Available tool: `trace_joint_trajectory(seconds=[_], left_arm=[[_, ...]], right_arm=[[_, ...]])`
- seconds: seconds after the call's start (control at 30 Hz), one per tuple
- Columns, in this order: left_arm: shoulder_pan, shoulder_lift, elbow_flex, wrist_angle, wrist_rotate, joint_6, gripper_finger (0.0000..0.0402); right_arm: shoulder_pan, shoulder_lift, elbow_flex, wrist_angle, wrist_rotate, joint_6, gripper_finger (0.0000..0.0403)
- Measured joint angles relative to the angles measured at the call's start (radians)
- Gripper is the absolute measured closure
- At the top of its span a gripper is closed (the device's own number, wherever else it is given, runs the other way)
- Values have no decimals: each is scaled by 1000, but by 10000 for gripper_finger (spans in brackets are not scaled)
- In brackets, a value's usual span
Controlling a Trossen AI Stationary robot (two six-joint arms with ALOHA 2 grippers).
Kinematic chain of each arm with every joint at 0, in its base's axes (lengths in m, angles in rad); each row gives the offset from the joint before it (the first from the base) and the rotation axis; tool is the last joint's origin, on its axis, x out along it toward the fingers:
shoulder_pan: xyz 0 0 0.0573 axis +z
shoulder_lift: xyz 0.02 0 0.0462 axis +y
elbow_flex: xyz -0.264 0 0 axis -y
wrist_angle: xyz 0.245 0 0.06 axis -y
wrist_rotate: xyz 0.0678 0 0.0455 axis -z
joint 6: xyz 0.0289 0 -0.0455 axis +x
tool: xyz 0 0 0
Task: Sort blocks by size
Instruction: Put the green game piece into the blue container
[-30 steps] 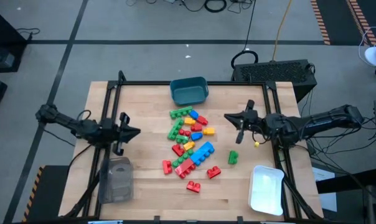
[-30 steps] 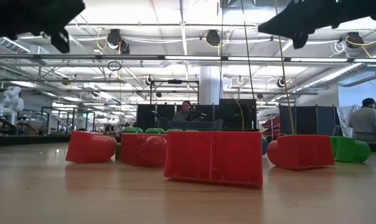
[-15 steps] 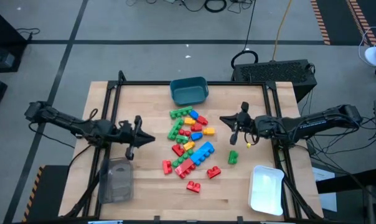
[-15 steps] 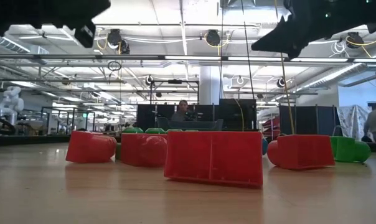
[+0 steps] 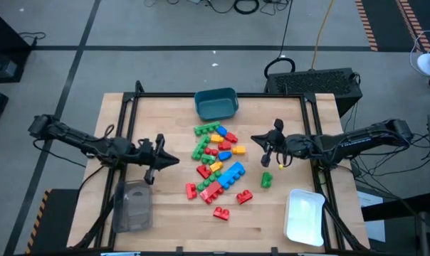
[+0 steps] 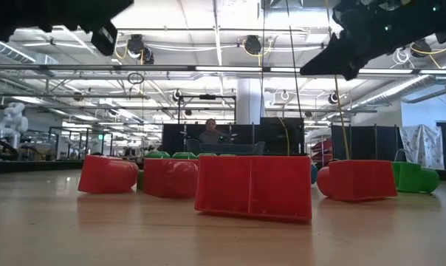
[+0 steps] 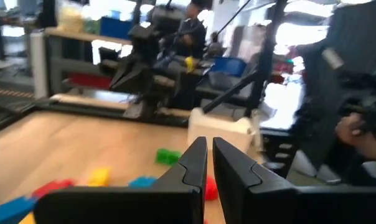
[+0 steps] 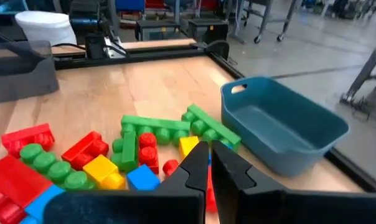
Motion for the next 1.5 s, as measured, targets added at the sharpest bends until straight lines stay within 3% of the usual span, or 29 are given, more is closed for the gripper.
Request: trace_joint_trajectory(seconds=[0.17,0.37,0.53,0.7,0.9,1.3,1.5], left_arm=[[10,49,0,-39,-248,-55,372],[93,146,48,-63,-266,-103,372],[177,272,186,-277,-262,-132,372],[298,407,328,-466,-105,-168,372],[430,536,388,-544,31,-159,360],[597,696,389,-485,26,-2,255],[656,787,389,-419,57,57,233]], right_arm=[[0,46,0,-35,0,49,399],[0,92,0,-42,-1,83,399],[-11,103,0,-48,6,106,399],[-13,103,0,-68,7,136,398],[-11,103,0,-143,-1,180,398],[-11,103,-1,-190,-1,205,398],[-11,102,-1,-190,-1,206,398]])
